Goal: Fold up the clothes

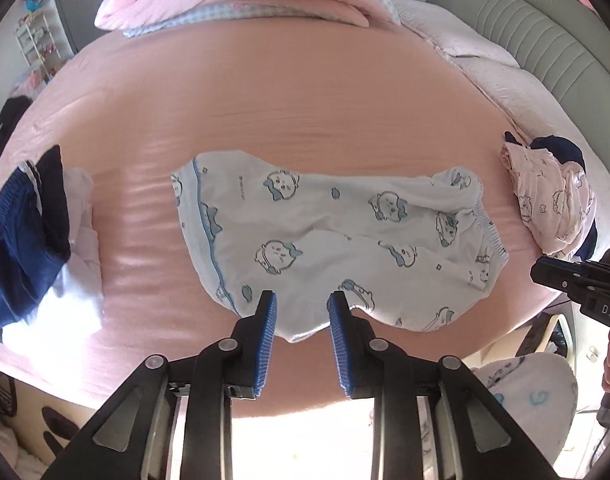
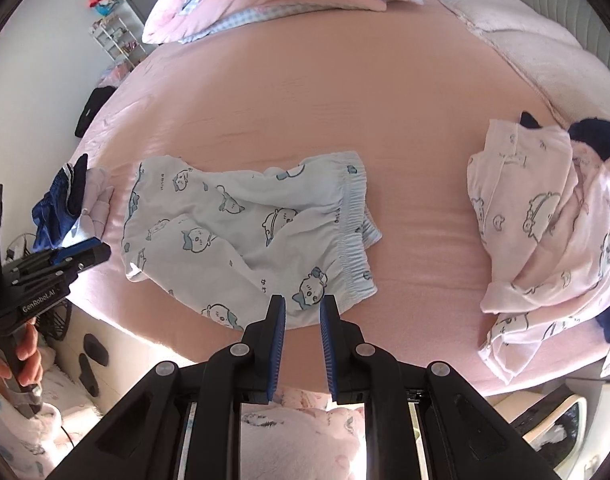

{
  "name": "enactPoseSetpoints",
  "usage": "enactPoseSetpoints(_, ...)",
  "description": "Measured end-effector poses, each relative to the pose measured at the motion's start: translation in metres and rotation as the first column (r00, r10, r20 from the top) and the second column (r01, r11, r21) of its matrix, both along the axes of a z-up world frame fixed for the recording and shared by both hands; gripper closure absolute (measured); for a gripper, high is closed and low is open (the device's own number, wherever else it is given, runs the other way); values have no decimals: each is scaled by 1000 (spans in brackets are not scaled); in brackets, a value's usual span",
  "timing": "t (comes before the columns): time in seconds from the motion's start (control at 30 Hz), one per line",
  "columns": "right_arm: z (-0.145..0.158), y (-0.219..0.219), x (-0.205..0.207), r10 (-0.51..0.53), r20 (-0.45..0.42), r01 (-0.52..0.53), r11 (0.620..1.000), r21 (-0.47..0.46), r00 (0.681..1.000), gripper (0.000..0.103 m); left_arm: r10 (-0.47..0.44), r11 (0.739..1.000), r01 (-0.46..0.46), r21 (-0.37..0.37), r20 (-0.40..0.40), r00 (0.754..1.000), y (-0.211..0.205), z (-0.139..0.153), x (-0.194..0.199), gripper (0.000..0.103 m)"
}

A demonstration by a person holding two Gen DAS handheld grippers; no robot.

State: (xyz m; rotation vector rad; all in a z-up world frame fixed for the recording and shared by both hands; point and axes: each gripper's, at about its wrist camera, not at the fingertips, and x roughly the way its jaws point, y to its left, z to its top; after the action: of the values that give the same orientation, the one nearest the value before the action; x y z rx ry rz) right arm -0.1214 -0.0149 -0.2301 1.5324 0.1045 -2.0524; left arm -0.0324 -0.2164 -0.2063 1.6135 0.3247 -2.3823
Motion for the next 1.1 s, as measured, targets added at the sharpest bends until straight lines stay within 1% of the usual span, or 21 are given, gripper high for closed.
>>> enactPoseSetpoints(0.07,-3,4,-1,-15,31,15,1000,-4,999,85,-7,1000,7,7,16,1000,5,-4,-1,60)
enactPoseSetpoints(0.1,-2,4,0,-12,25,12,1000,6,1000,84,-17,1000,16,9,14,1000,8,-6,-1,58)
enactPoseSetpoints(0.13,-1,4,2,-6,16,6,1000,15,1000,79,-26,1000,26,13,14,1000,12,-6,-1,56)
enactPoseSetpoints(0.17,1,5,4,1,7,-1,1000,21,1000,66,-35,999,35,19,17,999,15,-6,0,53)
enactPoseSetpoints(0.2,3,5,6,4,2,-4,1000,22,1000,57,-44,999,44,25,20,999,18,-5,1,51)
enactPoseSetpoints(0.23,5,5,8,6,-3,-6,1000,23,1000,39,-51,998,50,26,21,998,21,-5,1,51)
enactPoseSetpoints(0.27,7,5,10,8,-8,-8,1000,24,1000,34,-53,998,53,22,21,998,23,-4,0,51)
enactPoseSetpoints(0.33,10,6,11,14,5,-14,1000,2,1000,34,-55,998,54,24,21,998,26,-4,0,50)
enactPoseSetpoints(0.43,10,11,10,2,40,0,999,-45,999,34,-40,996,38,81,30,999,24,-8,-1,49)
enactPoseSetpoints(0.47,8,12,8,-10,56,12,999,-48,998,34,-34,995,30,93,39,999,23,-11,-1,45)
enactPoseSetpoints(0.5,6,14,6,-21,71,25,998,-52,997,34,-28,994,23,106,49,998,21,-14,0,39)
enactPoseSetpoints(0.53,3,16,4,-32,87,37,998,-56,996,34,-22,993,15,119,59,998,20,-17,0,37)
enactPoseSetpoints(0.6,-3,19,2,-44,110,51,997,-66,993,34,-7,989,-6,150,82,997,16,-25,0,22)
enactPoseSetpoints(0.63,-6,20,0,-49,121,58,996,-71,991,34,2,986,-18,167,95,995,14,-29,1,20)
enactPoseSetpoints(0.8,-23,24,-6,-68,201,91,990,-108,977,34,77,969,-109,220,149,986,0,-47,2,20)
enactPoseSetpoints(0.87,-32,26,-10,-82,238,115,985,-128,968,34,110,952,-150,268,157,981,-6,-54,2,20)
enactPoseSetpoints(0.97,-48,31,-18,-111,318,175,968,-180,942,34,159,910,-209,357,165,973,-17,-63,3,20)
enactPoseSetpoints(1.03,-59,35,-23,-130,370,221,951,-217,920,34,178,892,-232,388,170,969,-22,-68,3,20)
enactPoseSetpoints(1.1,-68,39,-27,-152,407,263,936,-232,901,34,193,880,-246,406,167,967,-26,-71,3,20)
